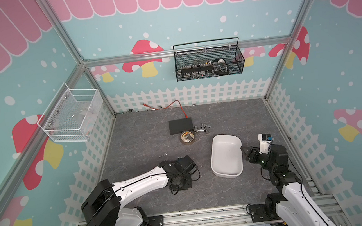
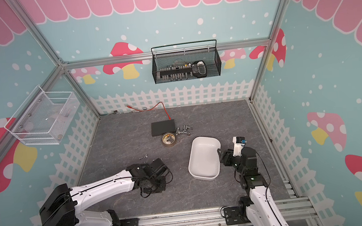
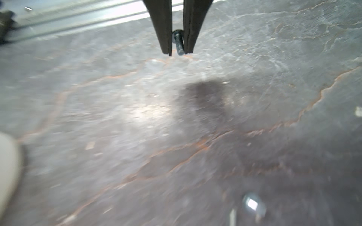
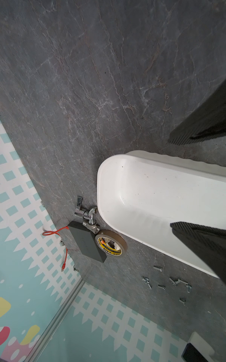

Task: Put the screws on the desktop into the storage box
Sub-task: Pick up the screw from the center of the board, then place the screw in the storage box.

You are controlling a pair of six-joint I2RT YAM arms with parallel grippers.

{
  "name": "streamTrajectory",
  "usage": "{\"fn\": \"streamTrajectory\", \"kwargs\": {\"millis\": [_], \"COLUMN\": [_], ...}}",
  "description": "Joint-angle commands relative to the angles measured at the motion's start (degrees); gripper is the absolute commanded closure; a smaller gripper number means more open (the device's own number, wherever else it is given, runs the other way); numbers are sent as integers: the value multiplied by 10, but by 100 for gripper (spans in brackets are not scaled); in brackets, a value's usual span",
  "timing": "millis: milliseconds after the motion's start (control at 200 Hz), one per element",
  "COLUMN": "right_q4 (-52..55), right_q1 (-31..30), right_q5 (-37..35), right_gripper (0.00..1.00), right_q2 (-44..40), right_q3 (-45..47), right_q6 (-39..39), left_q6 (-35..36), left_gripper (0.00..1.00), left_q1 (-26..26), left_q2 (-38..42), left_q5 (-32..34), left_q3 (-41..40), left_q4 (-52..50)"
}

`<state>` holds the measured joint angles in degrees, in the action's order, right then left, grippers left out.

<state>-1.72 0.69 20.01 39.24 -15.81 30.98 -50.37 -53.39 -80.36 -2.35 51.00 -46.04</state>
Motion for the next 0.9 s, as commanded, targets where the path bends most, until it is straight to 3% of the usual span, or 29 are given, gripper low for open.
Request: {"fn": "streamTrajectory", "kwargs": {"millis": [0,135,445,640,695,761,891], "right_q4": [-11,-11,-7,-7,-7,-7,-4], "right_q1": [-3,-4,-3,-3,-3,-3,-3], "right_q5": [1,-1,-8,-13,-14,-13,-11], "right_gripper": [30,30,30,30,30,30,28], "right_q2": [-2,-2,1,8,11,16,25], "right_q3": [10,10,9,8,7,6,-1], "right_q6": [4,4,0,-2,-3,-4,-11], "left_q6": [23,47,105,127,134,141,152], "left_gripper": [100,100,100,100,85,59,38], "left_q1": [-2,-7,-15,-16,-16,-15,-9], "left_q2": [-9,-64,-338,-437,-443,-437,-389], "left_q5": [-10,-33,-96,-64,-56,-47,-11], "left_q3": [78,196,483,587,596,594,558], "left_q4": [11,27,21,-29,-36,-37,-38]}}
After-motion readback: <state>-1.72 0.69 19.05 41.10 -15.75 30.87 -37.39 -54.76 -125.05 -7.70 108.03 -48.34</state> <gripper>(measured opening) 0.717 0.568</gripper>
